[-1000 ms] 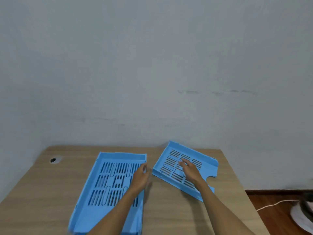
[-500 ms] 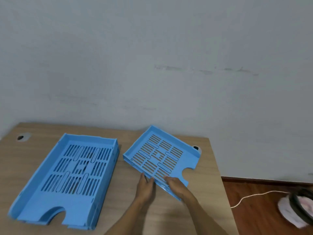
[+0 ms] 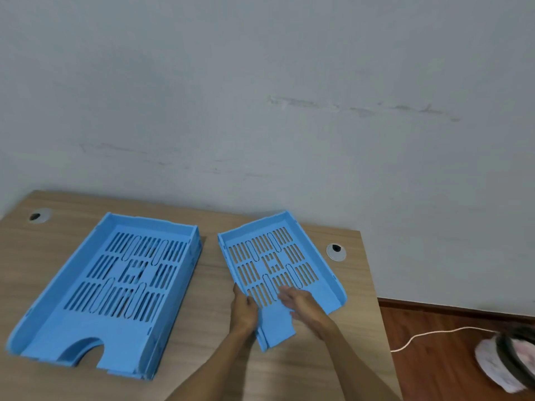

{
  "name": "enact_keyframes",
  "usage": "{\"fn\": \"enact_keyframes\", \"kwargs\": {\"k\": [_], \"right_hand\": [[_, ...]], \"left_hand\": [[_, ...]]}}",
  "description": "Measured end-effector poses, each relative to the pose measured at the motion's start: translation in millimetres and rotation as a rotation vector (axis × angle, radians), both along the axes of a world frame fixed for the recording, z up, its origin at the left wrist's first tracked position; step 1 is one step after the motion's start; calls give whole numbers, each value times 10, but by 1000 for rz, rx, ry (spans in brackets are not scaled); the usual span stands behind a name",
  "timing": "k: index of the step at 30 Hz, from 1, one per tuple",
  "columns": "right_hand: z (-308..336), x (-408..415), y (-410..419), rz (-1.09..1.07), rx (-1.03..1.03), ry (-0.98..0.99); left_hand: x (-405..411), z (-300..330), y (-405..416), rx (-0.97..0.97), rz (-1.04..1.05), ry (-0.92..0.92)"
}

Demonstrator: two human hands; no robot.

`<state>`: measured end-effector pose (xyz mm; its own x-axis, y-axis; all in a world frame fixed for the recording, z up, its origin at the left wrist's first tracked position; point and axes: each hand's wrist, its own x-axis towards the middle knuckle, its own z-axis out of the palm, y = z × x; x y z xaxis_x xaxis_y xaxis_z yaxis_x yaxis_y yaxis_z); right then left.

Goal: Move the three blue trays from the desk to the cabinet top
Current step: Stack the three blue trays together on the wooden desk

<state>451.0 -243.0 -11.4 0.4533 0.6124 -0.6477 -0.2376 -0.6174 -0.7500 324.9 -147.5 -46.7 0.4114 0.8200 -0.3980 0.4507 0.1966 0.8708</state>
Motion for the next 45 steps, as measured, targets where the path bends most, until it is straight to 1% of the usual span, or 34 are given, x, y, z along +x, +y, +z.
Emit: {"fn": "enact_keyframes", "kwargs": {"k": [3, 5, 7, 11, 16, 18, 21, 24, 28, 33, 36, 38, 42, 45], "right_hand": [[-25, 258, -52, -103, 102, -235], [-28, 403, -79, -180, 155, -311], [-26, 494, -110, -212, 172, -373], [-96, 527, -243, -238, 156, -416], [-263, 366, -444, -198, 145, -473], [-342, 288, -516, -209, 107, -471], [-383, 106, -631, -282, 26, -425], [-413, -52, -732, -357, 20, -372], [-390, -54, -785, -362, 44, -368], [-205, 40, -747, -370, 29, -323], [-72, 69, -678, -393, 43, -317], [46, 48, -605, -412, 50, -323], [367, -102, -391, -414, 106, -324], [641, -309, -181, -447, 158, -247]], "left_hand": [[-81, -102, 140, 10, -78, 27], [-130, -115, 251, 26, -135, 53], [-162, -103, 353, 34, -174, 62], [-224, -78, 460, 43, -216, 63], [-331, -158, 440, 37, -215, 18], [-378, -203, 422, 14, -223, -4], [-434, -248, 362, 3, -197, -22], [-437, -240, 293, -5, -152, -30], [-429, -109, 241, -21, -164, -48], [-429, 158, 332, -42, -200, -110], [-440, 470, 371, -67, -226, -166], [-478, 680, 391, -57, -235, -167], [-634, 928, 580, -12, -179, -133], [-847, 1040, 786, 28, -145, -130]]}}
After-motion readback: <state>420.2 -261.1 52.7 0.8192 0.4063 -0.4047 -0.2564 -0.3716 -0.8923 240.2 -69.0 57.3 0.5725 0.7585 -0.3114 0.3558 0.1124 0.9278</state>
